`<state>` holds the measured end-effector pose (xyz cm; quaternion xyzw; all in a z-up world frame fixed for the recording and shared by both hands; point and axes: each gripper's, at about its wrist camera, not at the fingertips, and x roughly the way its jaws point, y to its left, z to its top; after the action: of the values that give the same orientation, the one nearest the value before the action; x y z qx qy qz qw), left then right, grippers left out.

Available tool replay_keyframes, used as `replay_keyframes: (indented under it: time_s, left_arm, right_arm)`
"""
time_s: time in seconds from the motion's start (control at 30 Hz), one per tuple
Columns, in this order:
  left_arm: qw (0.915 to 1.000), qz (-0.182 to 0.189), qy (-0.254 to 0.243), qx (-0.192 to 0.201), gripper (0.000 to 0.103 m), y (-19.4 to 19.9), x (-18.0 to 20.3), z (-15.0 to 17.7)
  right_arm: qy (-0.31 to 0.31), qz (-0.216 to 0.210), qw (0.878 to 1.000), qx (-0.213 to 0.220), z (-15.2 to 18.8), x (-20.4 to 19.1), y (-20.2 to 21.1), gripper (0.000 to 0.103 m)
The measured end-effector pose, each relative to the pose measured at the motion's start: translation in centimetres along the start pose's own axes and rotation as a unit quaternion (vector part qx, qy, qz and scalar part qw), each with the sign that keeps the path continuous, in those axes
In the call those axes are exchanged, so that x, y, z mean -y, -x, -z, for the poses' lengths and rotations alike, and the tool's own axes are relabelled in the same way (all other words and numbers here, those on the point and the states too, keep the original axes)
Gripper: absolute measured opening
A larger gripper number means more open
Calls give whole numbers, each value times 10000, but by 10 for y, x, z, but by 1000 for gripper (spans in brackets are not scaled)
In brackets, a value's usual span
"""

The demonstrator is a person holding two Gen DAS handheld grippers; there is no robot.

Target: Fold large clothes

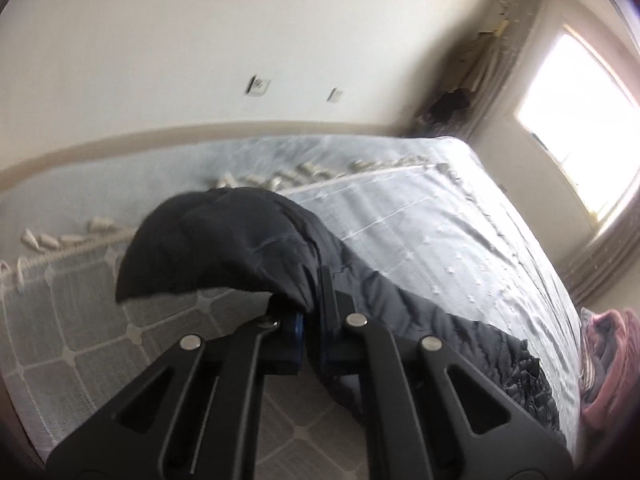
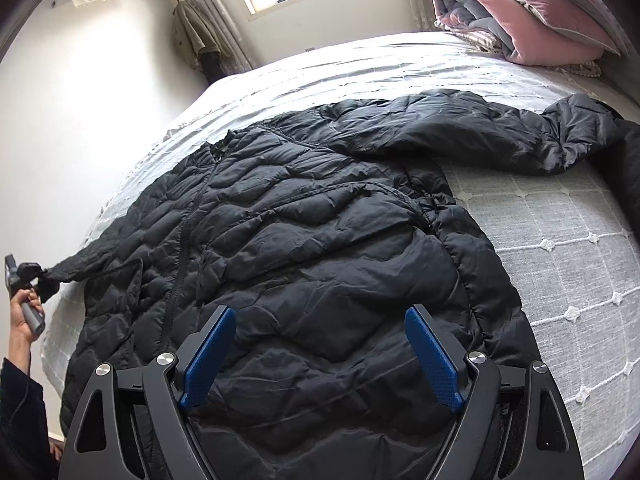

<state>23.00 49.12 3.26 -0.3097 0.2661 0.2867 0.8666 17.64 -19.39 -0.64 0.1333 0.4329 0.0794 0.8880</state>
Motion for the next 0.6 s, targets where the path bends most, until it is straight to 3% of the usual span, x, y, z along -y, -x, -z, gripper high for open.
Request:
replay_keyframes:
  time_s: [0.33,0.6]
  left_arm:
    - [9922,756,-903,416,6,70,108,11]
    - [9863,882,-1319,458,6,83,163,36]
  right_arm:
    - [-179,-183,9995,182,-6,10,18,88]
    - [-388,-234,9986,290,-10,30,32,88]
